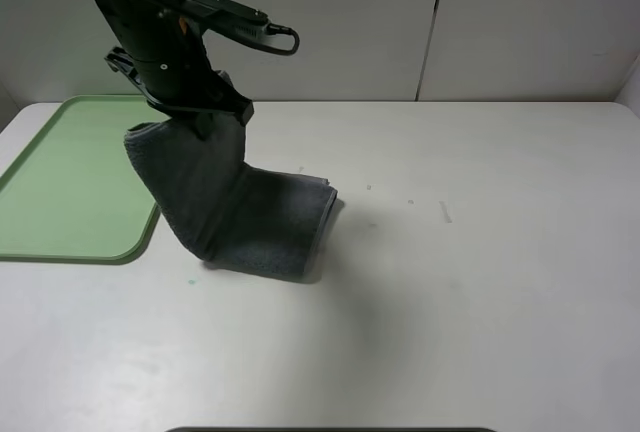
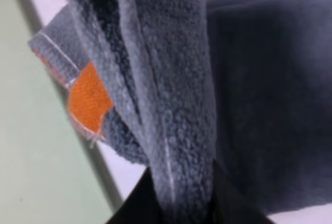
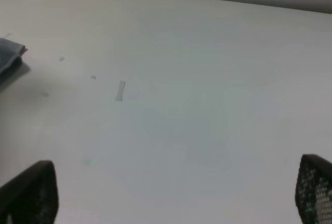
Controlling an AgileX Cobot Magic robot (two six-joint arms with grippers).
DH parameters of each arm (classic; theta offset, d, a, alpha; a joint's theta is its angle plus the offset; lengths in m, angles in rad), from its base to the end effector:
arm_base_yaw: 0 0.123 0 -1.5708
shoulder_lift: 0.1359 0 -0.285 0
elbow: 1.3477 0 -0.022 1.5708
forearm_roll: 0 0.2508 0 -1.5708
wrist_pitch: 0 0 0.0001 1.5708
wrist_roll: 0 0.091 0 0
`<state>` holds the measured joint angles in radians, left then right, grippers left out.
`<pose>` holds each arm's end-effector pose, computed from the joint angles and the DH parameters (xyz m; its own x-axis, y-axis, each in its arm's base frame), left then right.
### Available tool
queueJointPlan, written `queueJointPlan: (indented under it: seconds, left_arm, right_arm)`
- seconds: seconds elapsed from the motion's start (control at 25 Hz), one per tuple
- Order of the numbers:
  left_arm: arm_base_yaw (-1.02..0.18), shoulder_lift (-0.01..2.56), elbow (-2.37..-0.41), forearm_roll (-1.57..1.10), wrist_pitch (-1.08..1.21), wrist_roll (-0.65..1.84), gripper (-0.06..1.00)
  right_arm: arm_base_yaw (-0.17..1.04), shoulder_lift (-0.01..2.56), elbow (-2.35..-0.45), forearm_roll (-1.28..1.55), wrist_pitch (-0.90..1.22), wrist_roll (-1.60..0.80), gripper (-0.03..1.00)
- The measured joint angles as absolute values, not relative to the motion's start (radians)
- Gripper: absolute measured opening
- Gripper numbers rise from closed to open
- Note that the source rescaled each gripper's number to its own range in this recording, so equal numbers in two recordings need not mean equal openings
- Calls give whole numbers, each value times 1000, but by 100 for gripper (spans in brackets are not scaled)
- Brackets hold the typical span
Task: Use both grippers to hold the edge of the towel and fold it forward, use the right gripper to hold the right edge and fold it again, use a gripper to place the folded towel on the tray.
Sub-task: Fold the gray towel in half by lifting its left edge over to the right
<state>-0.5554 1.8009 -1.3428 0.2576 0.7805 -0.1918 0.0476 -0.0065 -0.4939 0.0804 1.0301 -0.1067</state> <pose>0.3327 -0.1873 0.2375 -0.7732 0.4720 -0.4236 0.4492 0.8791 0.1596 -0.0043 0.0061 0.2783 -0.4184 -0.0851 -0.9043 -0.1372 0.9901 -0.0296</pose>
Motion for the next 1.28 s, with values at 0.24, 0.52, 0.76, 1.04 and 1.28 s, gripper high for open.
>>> queueJointPlan:
  seconds: [0.24, 0.52, 0.76, 1.04, 1.28]
  left_arm:
    - [-622, 1801, -1343, 257, 777, -192, 8]
    - [-668, 1825, -1343, 257, 769, -192, 8]
    - [-691, 1852, -1343, 257, 760, -192, 8]
    - [-691, 1863, -1343, 257, 755, -219, 8]
    - [-691, 1863, -1343, 257, 717, -223, 48]
  right_arm:
    - [48, -6, -494, 80, 1030, -107, 100]
    - [48, -6, -494, 80, 1030, -107, 100]
    - [48, -6, -494, 80, 1030, -107, 100]
    - [48, -6, -494, 80, 1030, -107, 100]
    - [48, -6, -494, 80, 1030, -107, 100]
